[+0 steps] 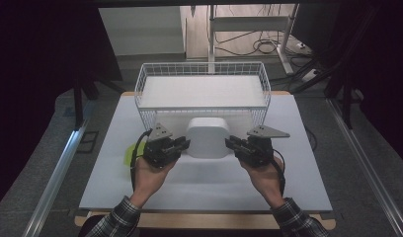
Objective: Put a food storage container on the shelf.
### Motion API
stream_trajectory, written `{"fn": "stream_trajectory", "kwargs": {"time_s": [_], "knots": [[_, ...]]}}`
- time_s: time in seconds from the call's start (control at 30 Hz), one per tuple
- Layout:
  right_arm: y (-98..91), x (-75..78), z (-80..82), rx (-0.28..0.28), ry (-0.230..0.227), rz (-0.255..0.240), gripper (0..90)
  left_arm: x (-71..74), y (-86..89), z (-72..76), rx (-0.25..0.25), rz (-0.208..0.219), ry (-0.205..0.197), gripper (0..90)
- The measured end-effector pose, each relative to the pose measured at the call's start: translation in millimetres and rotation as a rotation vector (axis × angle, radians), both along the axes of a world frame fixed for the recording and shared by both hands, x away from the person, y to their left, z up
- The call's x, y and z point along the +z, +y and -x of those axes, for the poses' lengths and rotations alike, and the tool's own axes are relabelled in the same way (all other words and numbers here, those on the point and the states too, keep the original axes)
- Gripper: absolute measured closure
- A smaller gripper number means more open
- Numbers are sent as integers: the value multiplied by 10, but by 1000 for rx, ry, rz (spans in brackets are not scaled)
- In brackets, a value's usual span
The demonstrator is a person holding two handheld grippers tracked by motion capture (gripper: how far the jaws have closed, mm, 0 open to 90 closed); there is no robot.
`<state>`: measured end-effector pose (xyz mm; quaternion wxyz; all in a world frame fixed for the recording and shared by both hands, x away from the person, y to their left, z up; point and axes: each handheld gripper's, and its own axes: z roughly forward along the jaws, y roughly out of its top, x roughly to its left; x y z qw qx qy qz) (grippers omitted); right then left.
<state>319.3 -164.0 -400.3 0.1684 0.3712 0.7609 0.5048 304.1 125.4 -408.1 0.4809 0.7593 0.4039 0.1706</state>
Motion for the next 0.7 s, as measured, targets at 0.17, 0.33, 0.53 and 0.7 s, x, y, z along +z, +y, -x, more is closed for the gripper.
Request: {"fn": "stream_trajectory", "kwargs": {"time_s": [0.17,0.33,0.53,0.7], "knots": [[38,196,-26,3,-30,-12,777,169,43,-40,0,8,-19,773],[67,387,-63,11,-60,-18,778,342,83,-74,6,16,-45,772],[142,614,-172,20,-78,-32,778,560,170,-142,23,38,-68,772],[224,787,-287,27,-87,-42,778,721,261,-228,35,59,-83,773]]}}
